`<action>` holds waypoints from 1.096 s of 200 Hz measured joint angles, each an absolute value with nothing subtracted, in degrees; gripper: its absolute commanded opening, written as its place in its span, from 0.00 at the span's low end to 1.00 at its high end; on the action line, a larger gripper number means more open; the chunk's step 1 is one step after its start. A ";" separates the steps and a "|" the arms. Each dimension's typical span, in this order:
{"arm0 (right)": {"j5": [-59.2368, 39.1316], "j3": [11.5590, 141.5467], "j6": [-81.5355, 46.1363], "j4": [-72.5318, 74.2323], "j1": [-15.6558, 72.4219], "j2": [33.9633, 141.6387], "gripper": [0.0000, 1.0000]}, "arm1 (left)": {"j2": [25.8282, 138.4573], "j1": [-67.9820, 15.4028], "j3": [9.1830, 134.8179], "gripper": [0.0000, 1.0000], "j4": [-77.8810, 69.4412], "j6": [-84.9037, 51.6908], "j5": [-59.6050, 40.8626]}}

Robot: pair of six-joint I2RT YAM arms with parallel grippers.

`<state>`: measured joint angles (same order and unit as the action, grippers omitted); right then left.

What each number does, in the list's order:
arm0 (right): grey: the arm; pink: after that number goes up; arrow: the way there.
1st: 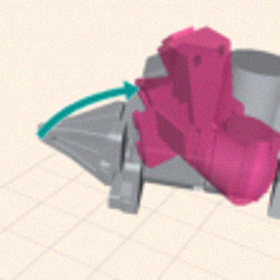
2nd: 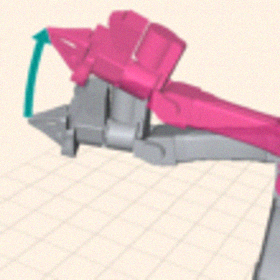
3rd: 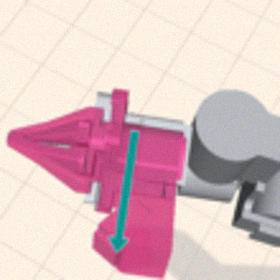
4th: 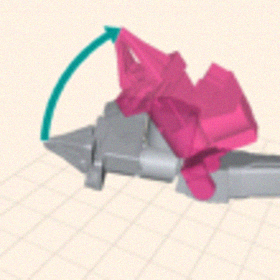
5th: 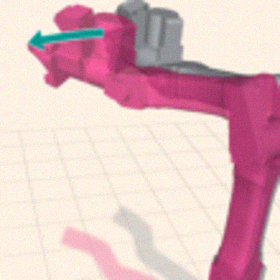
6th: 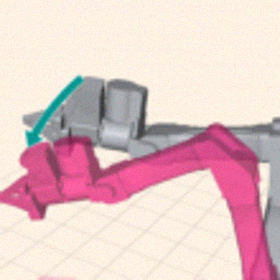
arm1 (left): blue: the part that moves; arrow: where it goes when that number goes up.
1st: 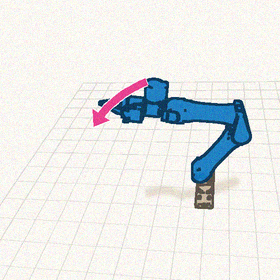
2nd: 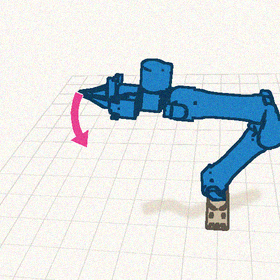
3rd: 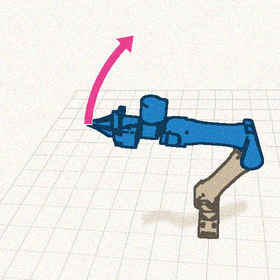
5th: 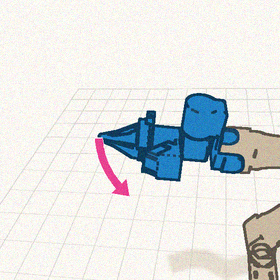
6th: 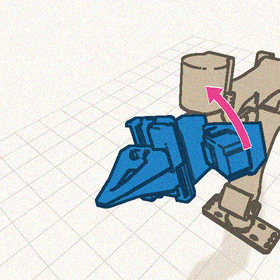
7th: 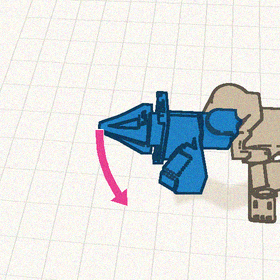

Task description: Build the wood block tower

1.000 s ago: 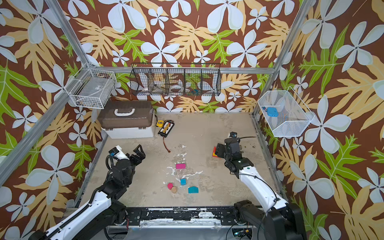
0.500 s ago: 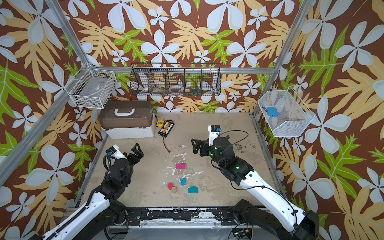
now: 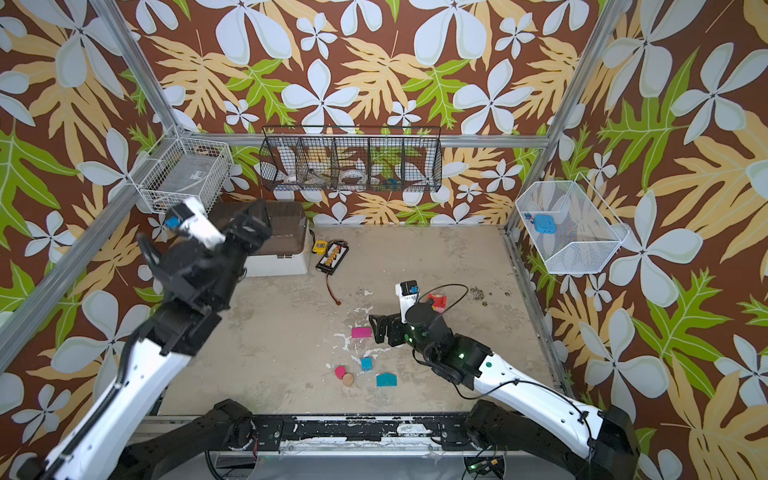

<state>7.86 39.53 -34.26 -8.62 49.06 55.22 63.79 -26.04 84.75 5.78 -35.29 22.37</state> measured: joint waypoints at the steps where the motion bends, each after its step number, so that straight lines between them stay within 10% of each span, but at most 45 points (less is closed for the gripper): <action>1: 7.90 39.46 -34.28 -8.62 49.06 55.22 1.00 | 64.03 -26.04 85.30 1.00 5.93 -35.24 22.39; 37: 10.57 38.33 -35.75 -8.69 49.69 58.67 0.98 | 63.96 -26.00 89.30 1.00 8.75 -33.19 27.86; 219: 20.40 56.49 -40.49 -6.98 57.67 103.22 0.93 | 50.48 -25.98 32.82 0.97 -5.65 -36.93 36.34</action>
<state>20.40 56.49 -40.49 -6.98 57.67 103.22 50.48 -25.98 32.82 -5.65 -36.93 36.34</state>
